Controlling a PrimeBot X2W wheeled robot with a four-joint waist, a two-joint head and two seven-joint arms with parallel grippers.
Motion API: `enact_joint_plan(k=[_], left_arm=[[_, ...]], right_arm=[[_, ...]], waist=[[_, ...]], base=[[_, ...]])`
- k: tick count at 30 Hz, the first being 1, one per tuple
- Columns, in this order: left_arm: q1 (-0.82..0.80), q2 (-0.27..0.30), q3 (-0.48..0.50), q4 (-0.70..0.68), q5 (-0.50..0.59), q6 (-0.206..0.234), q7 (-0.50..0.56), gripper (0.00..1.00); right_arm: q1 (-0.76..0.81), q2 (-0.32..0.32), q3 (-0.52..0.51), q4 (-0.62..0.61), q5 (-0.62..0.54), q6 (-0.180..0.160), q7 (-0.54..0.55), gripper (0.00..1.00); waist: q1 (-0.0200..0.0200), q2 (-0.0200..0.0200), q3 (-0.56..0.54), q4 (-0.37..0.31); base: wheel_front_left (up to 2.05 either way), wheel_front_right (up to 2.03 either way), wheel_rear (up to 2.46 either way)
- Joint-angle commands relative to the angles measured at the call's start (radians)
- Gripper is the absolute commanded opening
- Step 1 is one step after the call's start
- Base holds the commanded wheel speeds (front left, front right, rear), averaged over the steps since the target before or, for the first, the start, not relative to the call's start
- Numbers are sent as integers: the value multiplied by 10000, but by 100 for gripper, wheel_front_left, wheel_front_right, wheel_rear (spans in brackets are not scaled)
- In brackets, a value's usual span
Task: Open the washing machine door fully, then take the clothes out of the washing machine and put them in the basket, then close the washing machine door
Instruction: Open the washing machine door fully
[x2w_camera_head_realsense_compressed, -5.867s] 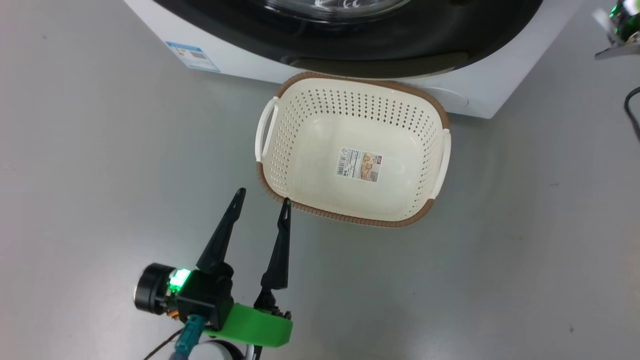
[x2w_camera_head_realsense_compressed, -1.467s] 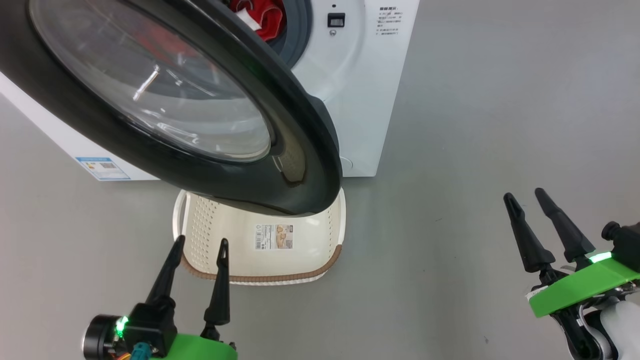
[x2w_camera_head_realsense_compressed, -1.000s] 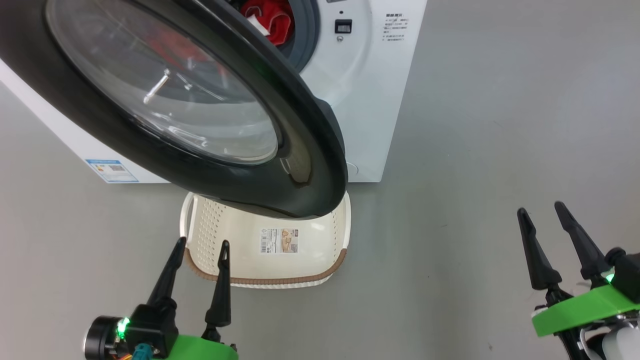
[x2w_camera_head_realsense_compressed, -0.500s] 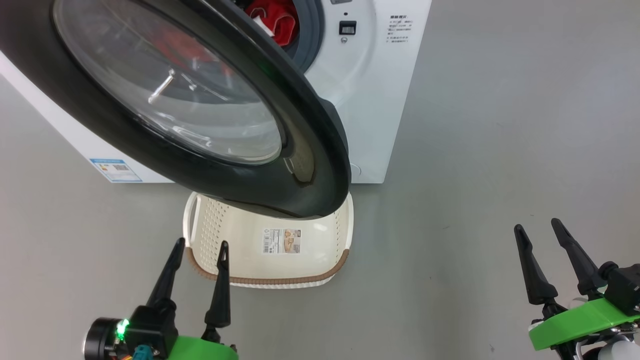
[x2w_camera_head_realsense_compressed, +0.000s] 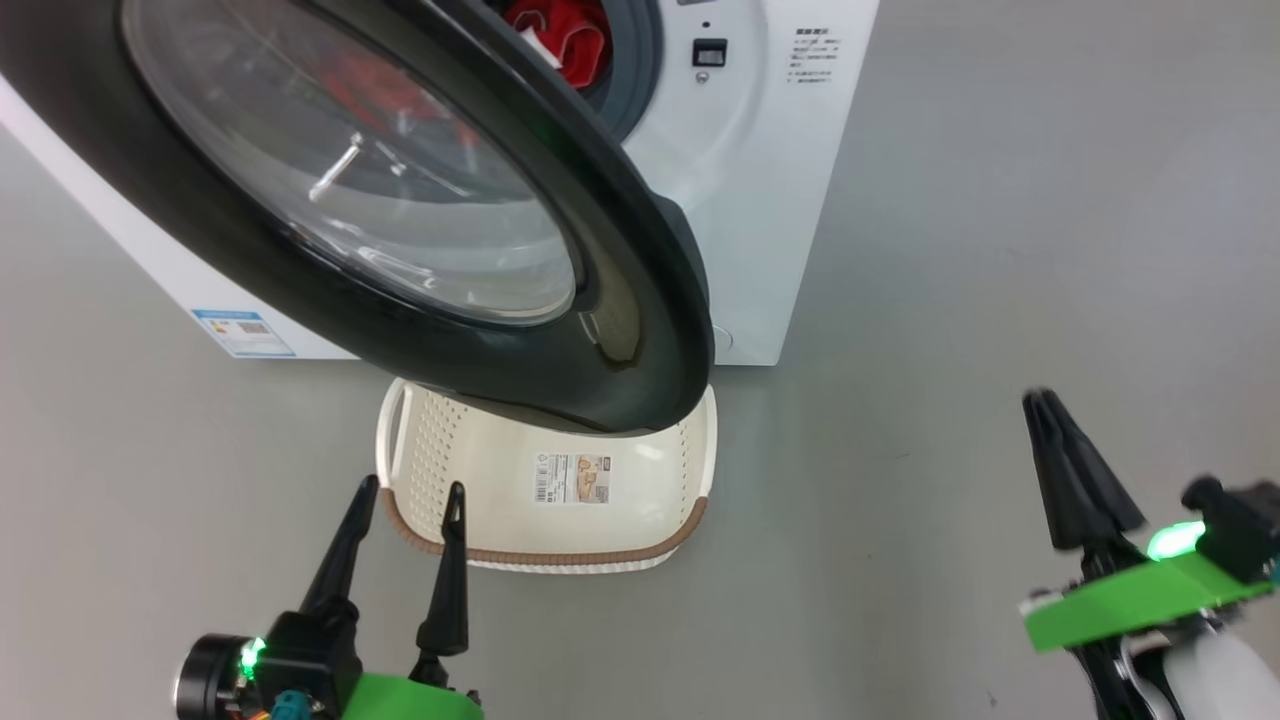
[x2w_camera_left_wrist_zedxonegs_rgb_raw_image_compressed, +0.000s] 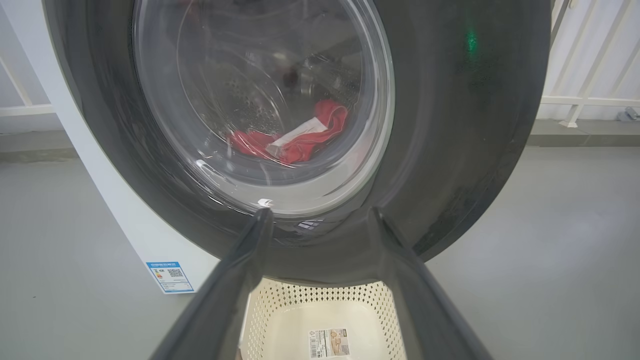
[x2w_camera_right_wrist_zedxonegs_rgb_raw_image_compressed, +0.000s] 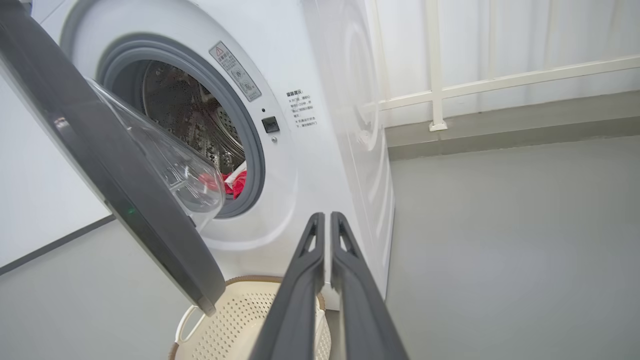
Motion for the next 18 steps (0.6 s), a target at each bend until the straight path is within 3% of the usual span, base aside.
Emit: enact_joint_plan(k=[1,18], left_arm=[[22,91,239,-292,-65,93,-80,100],[-112,91,-378,-489,-477,311,-80,100]], right_arm=[[-493,-150,441,-354,366,65,-64,0],[-3724,-1380,3560,23,4389,65,-64,0]], waist=[[0,0,10,58],[0,0,367,827]], base=[[0,0,0],[0,0,0]])
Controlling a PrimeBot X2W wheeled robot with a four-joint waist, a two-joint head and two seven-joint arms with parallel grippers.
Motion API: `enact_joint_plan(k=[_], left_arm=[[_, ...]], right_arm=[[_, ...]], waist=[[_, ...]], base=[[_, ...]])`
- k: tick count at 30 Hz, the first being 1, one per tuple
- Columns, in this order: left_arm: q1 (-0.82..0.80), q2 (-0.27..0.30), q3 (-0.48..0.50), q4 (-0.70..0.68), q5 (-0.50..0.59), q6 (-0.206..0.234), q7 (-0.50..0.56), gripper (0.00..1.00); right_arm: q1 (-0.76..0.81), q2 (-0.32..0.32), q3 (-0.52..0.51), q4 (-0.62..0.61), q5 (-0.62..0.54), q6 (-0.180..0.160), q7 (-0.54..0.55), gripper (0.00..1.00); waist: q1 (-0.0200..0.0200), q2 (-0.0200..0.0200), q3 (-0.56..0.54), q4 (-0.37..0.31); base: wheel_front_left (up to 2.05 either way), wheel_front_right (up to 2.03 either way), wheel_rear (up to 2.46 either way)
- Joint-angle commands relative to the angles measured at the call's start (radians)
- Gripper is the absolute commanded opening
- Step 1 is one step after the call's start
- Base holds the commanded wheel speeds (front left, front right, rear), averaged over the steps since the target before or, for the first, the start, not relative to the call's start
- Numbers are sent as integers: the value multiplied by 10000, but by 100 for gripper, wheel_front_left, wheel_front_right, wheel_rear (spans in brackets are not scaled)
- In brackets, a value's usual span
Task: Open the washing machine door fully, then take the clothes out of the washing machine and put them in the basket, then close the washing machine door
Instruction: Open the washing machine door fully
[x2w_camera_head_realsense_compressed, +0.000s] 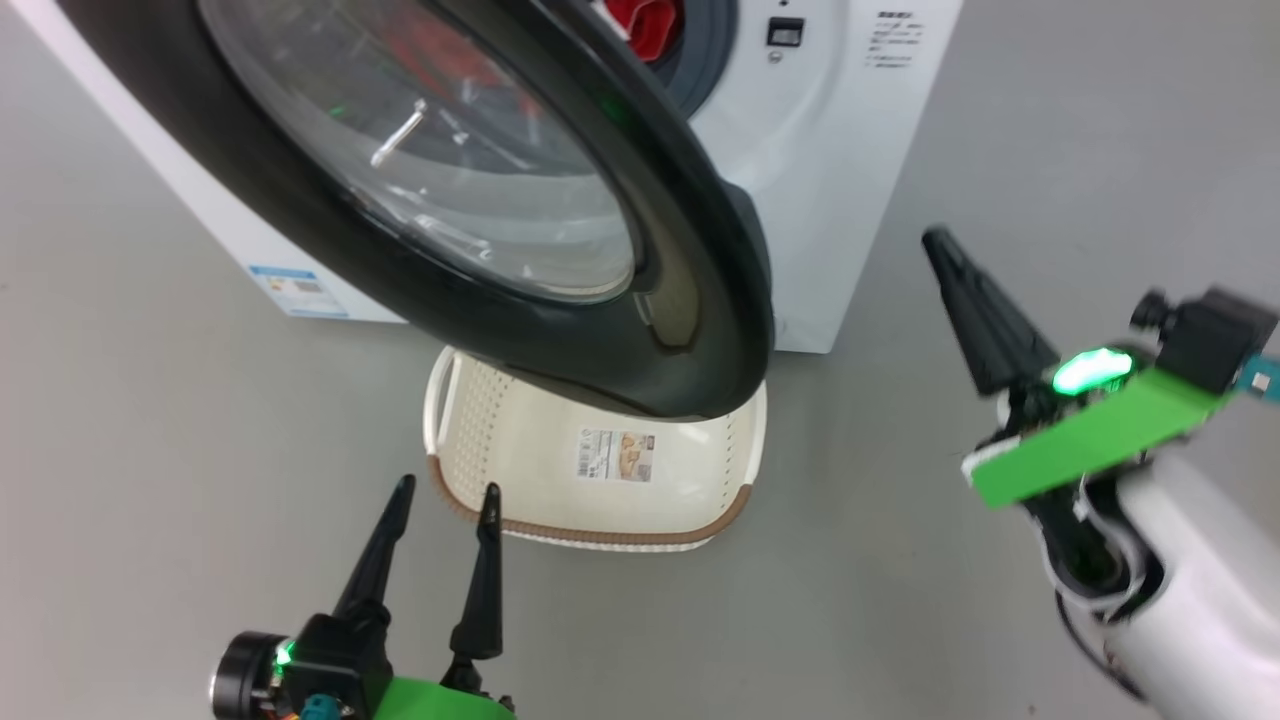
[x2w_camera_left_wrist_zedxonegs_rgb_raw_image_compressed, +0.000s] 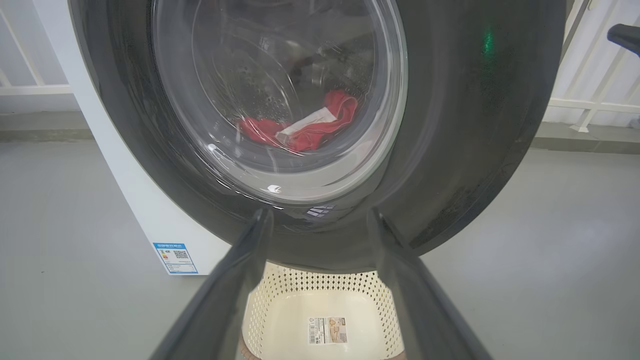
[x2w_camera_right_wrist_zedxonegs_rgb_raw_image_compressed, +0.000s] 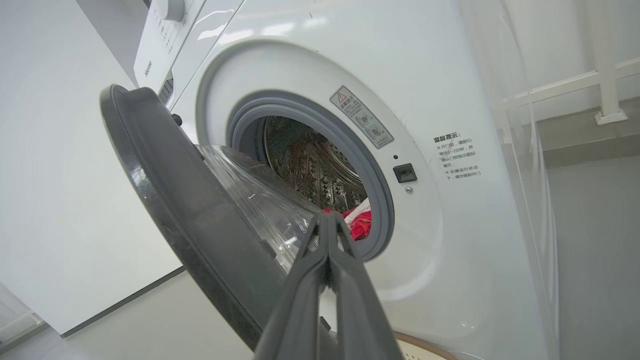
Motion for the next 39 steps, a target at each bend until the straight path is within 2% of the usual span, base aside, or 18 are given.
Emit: enact_joint_plan(k=[1,10,12,17,22,29,39], left_arm=[[-126,87,240,-280,-99,94,-78,100],[-346,87,-112,-267,-318,194,-78,100],[-348,87,-229,-284,-374,236,-78,100],[-374,87,-417,-286,-478,297,-78,100],[-429,87,-564,-291,-554,344,-78,100],[-435,87,-645,-280,-631,407,-78,100],[-289,87,-647,-283,-710,489,-78,100]], right_arm=[[-308,-154,202,-182,200,65,-62,0],[-2069,-1357,2427,72,2543,65,-60,0],[-2535,-1712,3209,63,3175,65,45,0],[-3042,-2124,3946,-225,4525,65,490,0],[-3289,-2369,4235,-557,5549,65,1181,0],[-3167,-2316,4106,-816,6607,65,2358,0],[-2645,-2082,3753,-1067,6613,65,3423,0]], waist=[[0,-1,131,150],[0,-1,460,649],[0,-1,526,773],[0,-1,625,975],[0,-1,684,1119],[0,-1,629,1262],[0,-1,400,1639]], base=[[0,0,0],[0,0,0],[0,0,0],[0,0,0],[0,0,0],[0,0,0],[0,0,0]])
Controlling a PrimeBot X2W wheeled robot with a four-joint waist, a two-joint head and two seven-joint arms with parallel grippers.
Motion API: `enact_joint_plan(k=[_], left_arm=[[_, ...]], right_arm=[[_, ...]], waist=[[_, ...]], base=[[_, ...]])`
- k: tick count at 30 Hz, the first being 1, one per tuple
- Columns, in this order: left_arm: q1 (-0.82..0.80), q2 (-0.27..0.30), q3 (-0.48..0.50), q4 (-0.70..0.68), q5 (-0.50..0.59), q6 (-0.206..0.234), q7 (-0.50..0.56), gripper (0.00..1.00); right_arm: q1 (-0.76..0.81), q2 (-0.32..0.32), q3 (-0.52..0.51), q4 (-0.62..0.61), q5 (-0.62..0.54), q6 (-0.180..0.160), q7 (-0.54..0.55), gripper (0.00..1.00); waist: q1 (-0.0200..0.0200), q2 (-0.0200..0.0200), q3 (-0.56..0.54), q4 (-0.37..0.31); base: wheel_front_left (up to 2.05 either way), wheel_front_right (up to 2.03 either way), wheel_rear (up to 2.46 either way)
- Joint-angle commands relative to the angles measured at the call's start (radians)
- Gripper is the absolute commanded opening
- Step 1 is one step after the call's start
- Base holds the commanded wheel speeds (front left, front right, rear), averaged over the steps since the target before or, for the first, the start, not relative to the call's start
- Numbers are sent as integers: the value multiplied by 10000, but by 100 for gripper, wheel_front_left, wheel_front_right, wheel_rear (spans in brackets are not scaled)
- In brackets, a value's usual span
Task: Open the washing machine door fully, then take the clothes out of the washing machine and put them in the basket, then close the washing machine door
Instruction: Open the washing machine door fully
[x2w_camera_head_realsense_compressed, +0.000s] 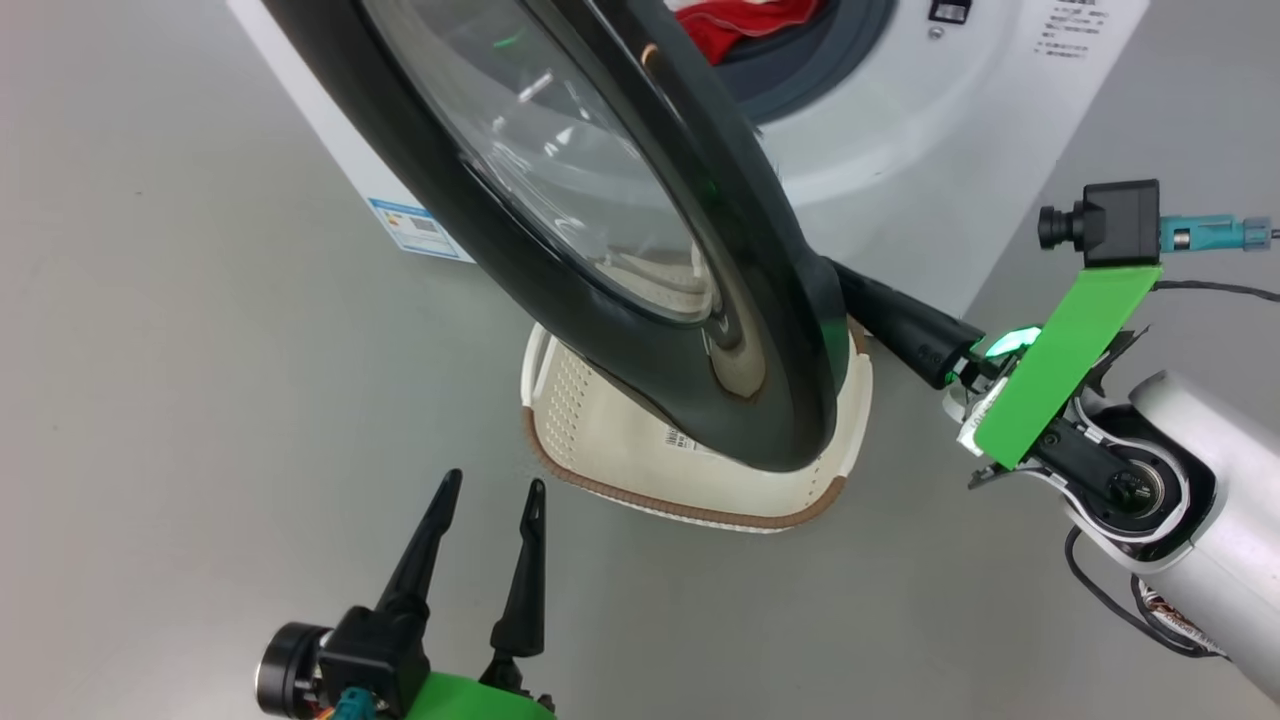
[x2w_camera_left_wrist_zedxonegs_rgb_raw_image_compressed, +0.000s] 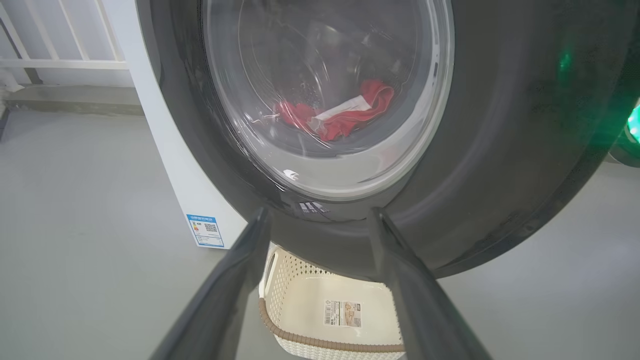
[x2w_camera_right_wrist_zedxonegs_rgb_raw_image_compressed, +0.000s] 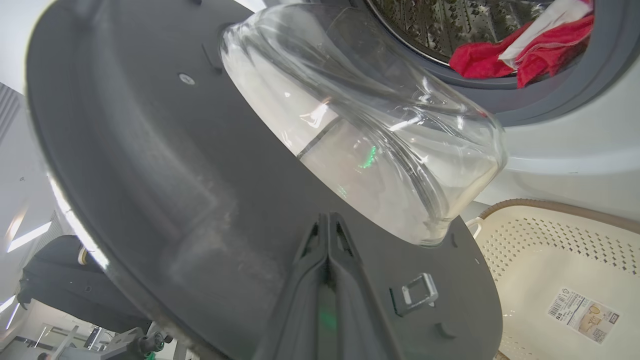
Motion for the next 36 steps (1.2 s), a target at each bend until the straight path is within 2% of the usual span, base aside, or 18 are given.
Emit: enact_joint_plan(k=[1,22,32,36], left_arm=[[21,91,300,-249,-102,112,-78,100],[652,91,343,-198,-140,219,-78,100],[952,91,425,-24,-132,306,-78,100],[1079,91,558,-66,-93,354,-78,100]], right_arm=[[439,168,-39,-326,-12,69,179,0],[1524,1047,-88,-673,-388,69,1021,0],[1918,1510,2,-613,-563,69,1078,0],[1942,1728,66,-559,-613,69,1117,0]], waist=[[0,0,-133,181],[0,0,-855,1651],[0,0,-1327,2519],[0,0,-1424,2644]], base=[[0,0,0],[0,0,0],[0,0,0],[0,0,0]])
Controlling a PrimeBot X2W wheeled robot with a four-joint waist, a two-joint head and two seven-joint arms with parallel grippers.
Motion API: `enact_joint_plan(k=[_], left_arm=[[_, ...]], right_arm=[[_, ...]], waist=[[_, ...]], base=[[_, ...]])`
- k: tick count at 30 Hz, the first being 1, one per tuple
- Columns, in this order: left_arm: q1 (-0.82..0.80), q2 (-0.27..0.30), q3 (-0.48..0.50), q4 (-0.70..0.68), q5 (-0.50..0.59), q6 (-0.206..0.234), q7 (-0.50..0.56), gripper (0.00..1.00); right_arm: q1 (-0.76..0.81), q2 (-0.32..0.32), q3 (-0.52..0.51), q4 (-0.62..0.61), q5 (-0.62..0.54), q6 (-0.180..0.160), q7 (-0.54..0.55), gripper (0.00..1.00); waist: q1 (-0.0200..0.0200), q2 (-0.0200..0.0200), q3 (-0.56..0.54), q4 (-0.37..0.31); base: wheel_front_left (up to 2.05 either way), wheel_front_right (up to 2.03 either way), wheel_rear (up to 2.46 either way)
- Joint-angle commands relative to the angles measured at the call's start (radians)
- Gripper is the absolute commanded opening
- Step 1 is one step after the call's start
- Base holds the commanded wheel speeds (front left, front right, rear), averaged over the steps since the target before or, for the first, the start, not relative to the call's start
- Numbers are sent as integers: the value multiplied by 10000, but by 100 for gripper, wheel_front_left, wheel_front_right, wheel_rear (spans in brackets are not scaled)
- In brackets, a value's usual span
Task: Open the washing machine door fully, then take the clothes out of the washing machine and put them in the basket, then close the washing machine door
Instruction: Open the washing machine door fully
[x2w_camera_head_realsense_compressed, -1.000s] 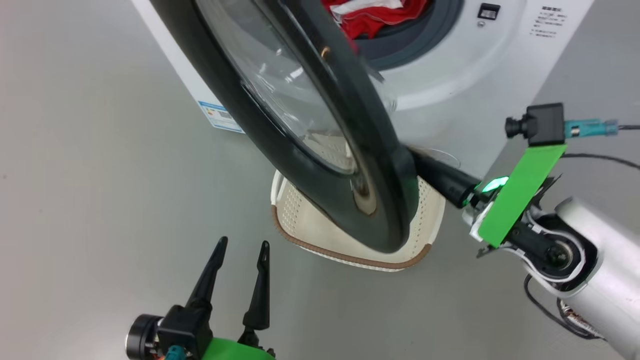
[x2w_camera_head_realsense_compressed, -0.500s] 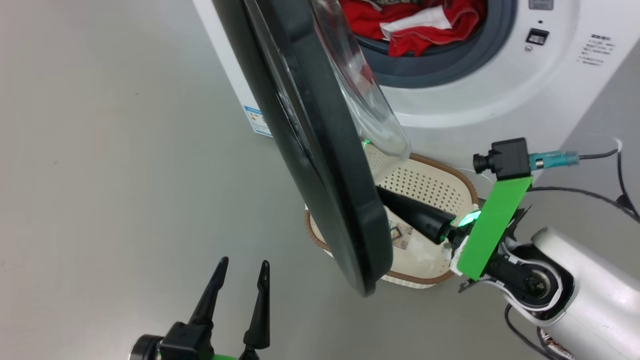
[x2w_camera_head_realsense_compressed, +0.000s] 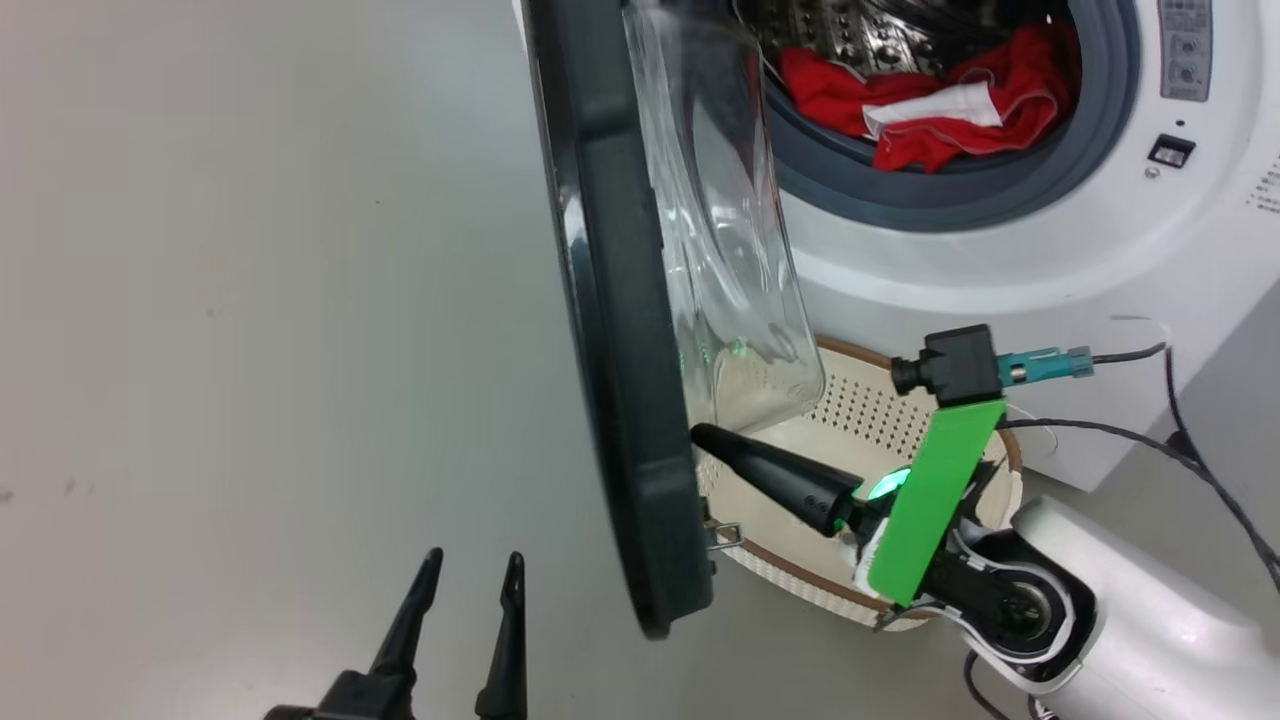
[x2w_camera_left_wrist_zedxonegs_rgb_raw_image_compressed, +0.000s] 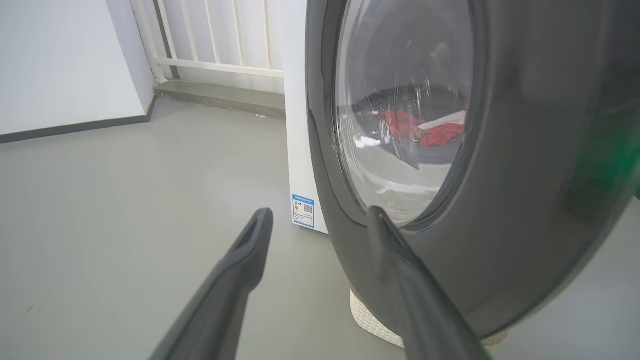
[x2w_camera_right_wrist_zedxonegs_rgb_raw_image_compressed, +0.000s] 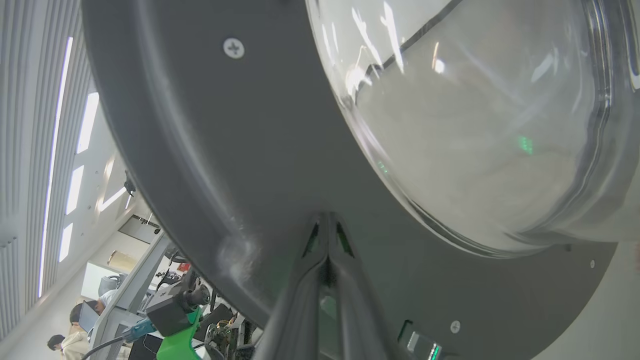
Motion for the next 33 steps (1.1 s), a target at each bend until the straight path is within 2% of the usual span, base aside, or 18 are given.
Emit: enact_joint_plan(k=[1,12,18,19,21,22,23,24,25,33], left_arm=[[13,83,431,-271,-14,107,-80,100],[278,83,692,-537,10,259,-80,100],[327,83,750,-528,66,244,-80,100],[330,83,761,-515,78,224,-80,100],[335,83,782,-454,125,155,-80,100],[320,83,794,-418,149,113,-80,100],[302,83,807,-373,183,66,-80,100],[276,83,824,-332,217,17,-80,100],[258,83,849,-294,247,-25,-80,100],[145,83,1191,-5,438,-326,-80,100]], right_arm=[[139,291,123,-269,-182,79,57,0],[15,649,233,-90,-260,79,232,0],[114,672,236,56,-473,79,-91,0],[162,649,231,92,-518,79,-212,7],[302,592,234,182,-560,79,-442,34],[374,539,254,238,-592,79,-537,42],[460,486,274,323,-623,79,-649,61],[549,446,293,393,-631,79,-757,94],[650,414,311,441,-614,79,-854,100],[1518,72,388,925,-629,79,-1851,100]], waist=[[0,0,-153,145],[0,0,-225,199],[0,0,-367,171],[0,0,-402,161],[0,0,-496,135],[0,0,-530,122],[0,0,-577,107],[0,0,-618,92],[0,0,-671,76],[0,0,-986,-122]], base=[[0,0,0],[0,0,0],[0,0,0],[0,0,0],[0,0,0],[0,0,0],[0,0,0],[0,0,0],[0,0,0],[0,0,0]])
